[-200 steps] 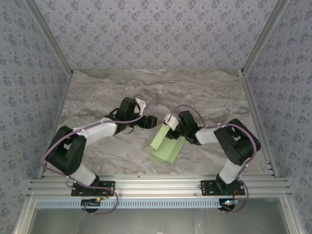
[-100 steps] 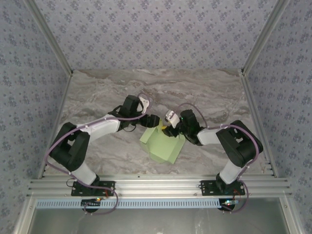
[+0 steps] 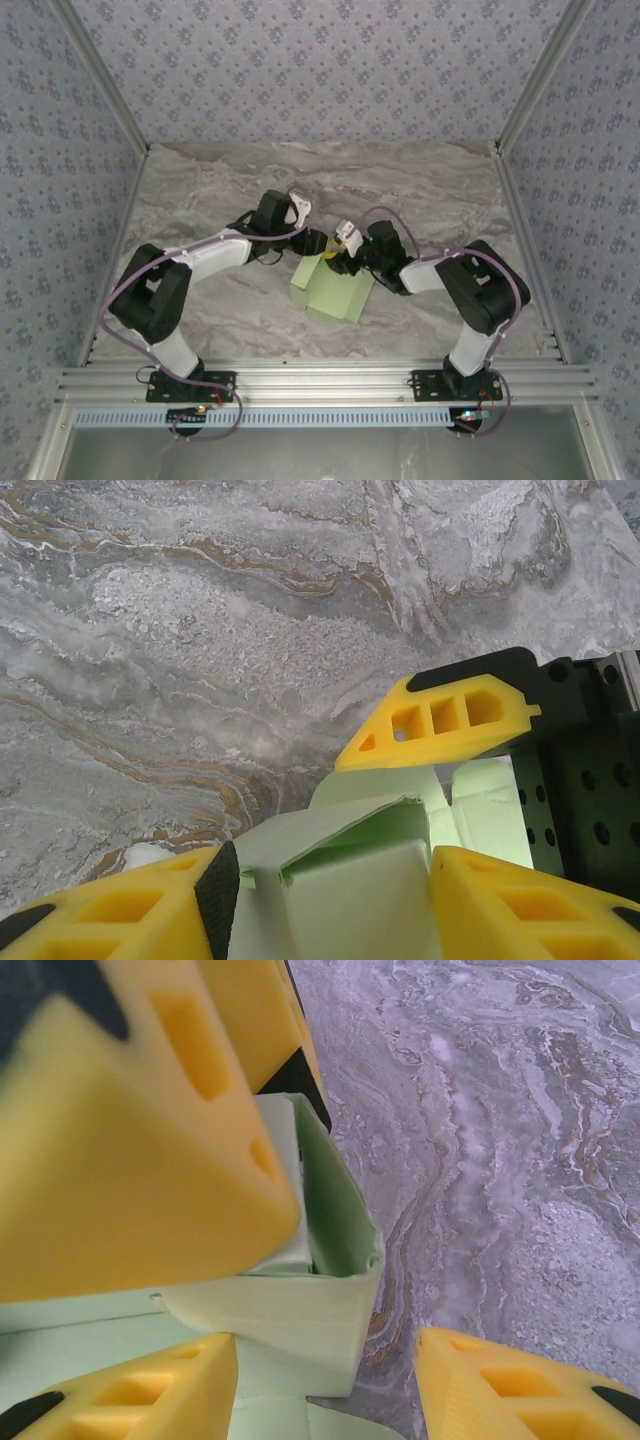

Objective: Fold the paper box

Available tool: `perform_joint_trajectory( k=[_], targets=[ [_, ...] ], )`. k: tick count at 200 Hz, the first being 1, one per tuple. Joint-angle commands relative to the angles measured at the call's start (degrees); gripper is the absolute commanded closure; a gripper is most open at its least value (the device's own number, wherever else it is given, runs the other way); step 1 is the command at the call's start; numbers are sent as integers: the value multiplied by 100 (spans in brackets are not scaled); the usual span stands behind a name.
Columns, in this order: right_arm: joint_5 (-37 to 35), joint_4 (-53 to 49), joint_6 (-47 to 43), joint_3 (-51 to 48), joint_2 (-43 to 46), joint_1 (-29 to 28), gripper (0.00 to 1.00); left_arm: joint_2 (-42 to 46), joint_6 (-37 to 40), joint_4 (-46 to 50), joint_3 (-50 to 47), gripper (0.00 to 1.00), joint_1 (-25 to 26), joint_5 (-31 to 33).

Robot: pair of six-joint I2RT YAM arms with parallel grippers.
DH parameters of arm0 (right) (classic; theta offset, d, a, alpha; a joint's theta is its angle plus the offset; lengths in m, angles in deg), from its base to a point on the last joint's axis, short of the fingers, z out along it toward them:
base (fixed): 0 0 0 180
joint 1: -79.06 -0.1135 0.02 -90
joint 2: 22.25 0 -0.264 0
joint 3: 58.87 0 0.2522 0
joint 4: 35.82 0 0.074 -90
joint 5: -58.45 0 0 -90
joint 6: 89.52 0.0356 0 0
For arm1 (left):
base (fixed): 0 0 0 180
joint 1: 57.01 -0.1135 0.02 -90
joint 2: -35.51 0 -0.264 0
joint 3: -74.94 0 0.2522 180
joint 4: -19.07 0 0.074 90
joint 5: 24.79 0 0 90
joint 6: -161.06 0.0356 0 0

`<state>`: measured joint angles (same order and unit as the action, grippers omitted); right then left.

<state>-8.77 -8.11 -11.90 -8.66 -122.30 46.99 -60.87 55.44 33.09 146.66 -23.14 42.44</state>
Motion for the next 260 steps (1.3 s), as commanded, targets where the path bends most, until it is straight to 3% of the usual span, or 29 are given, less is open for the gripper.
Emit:
perform_joint_trajectory(
  k=[1,64,164,260],
  targets=[
    [-56,338,180,130,-179,20,49,-144,153,230,75,45,-101,-114],
    [305,845,327,12,-506,237,46,82,199,10,-69,39,-460,-893],
    [981,677,259,82,-428,307,47,-7,200,-7,110,38,-558,-1247],
    [1087,321,50,265,-401,171,68,-240,394,171,316,53,-546,-1493]
  ],
)
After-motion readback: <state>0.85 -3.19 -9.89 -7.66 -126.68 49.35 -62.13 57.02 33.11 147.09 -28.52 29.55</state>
